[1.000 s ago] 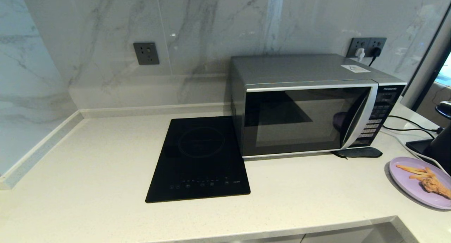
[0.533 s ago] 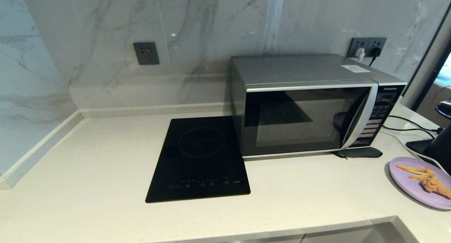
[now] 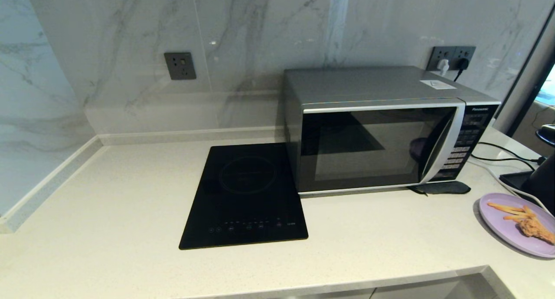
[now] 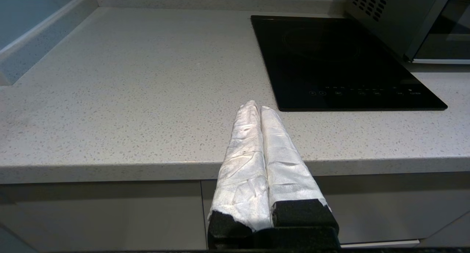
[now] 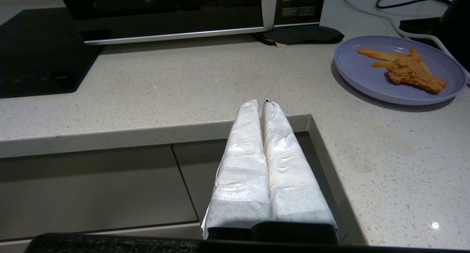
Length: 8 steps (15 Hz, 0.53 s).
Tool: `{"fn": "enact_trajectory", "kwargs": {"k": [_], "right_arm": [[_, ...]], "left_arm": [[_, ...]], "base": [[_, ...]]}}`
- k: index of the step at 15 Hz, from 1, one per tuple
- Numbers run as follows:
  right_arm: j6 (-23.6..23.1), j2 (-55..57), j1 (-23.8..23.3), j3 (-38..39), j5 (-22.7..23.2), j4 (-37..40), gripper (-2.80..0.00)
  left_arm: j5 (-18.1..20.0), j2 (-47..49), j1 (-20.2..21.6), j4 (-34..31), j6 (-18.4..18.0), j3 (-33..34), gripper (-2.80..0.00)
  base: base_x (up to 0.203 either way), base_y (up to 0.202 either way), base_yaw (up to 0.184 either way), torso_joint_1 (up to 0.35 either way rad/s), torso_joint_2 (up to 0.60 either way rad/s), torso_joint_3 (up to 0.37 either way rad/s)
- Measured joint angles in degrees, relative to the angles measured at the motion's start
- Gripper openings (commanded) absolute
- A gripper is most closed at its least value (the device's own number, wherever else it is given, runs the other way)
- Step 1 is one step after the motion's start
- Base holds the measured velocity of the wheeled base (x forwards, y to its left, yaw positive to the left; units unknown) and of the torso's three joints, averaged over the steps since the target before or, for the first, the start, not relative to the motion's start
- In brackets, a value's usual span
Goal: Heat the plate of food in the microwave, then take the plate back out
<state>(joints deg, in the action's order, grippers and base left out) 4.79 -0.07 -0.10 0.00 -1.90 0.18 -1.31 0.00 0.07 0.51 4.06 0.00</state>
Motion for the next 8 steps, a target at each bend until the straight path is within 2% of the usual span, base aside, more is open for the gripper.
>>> {"fn": "enact_trajectory", "kwargs": {"k": [8], "right_arm": [[0.0, 0.0, 0.0, 0.0, 0.0, 0.0, -2.8]], "left_arm": [[0.0, 0.0, 0.0, 0.0, 0.0, 0.0, -2.8]], "base": [[0.0, 0.0, 0.0, 0.0, 0.0, 0.0]]}}
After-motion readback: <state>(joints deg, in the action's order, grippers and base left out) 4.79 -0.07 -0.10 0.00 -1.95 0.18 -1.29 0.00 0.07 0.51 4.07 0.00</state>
